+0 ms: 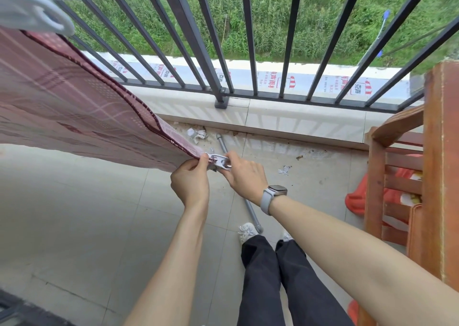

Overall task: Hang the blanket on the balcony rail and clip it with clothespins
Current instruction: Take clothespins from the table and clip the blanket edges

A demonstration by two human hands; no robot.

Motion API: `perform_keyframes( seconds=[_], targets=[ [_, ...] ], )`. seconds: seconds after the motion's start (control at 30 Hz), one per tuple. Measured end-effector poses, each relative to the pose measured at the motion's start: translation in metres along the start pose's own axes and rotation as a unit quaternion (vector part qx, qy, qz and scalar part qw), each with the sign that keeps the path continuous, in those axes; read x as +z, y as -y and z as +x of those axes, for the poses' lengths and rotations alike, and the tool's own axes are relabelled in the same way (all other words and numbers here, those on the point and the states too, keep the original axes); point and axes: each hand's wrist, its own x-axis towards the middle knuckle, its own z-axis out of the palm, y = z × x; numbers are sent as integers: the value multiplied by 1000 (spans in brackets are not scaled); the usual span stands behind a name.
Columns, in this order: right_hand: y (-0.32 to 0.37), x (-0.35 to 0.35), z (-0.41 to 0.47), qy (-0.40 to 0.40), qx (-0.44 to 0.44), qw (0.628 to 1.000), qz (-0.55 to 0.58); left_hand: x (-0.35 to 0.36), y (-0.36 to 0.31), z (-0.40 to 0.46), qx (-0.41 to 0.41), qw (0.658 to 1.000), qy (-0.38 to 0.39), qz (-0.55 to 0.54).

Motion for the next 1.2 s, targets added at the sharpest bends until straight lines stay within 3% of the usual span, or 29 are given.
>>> perform_keyframes(
  seconds=[0.2, 0.33, 0.43, 0.53, 0.7, 0.83, 0.93, 1.0, 1.07, 1.17, 1.2],
  targets=[
    [-17, -6, -16, 72, 10, 993, 89, 0, 7, -16, 46, 998, 38, 6],
    [-42, -20, -63, 25, 52, 994, 91, 11, 32, -55, 109, 988, 58, 97],
    [-68, -41, -111, -31, 116, 988, 98, 32, 43, -100, 178, 957, 165, 163],
    [-98, -71, -166, -109, 203, 969, 92, 64, 50, -150, 275, 880, 307, 236],
    [-141, -122, -270, -254, 331, 909, 6, 117, 57, -241, 436, 698, 487, 293],
    [-175, -141, -351, -302, 506, 801, -108, 147, 74, -301, 540, 527, 561, 340],
    [-198, -146, -397, -311, 626, 708, -98, 161, 91, -327, 586, 421, 571, 392],
    [-212, -147, -414, -298, 665, 681, -68, 164, 100, -335, 586, 395, 565, 426],
    [-220, -148, -420, -292, 673, 678, -37, 164, 101, -336, 581, 389, 557, 448],
    [-219, -153, -413, -304, 654, 693, 2, 162, 89, -330, 577, 380, 564, 452],
    [-215, -155, -407, -307, 635, 708, 7, 160, 83, -326, 565, 391, 573, 446]
  ],
)
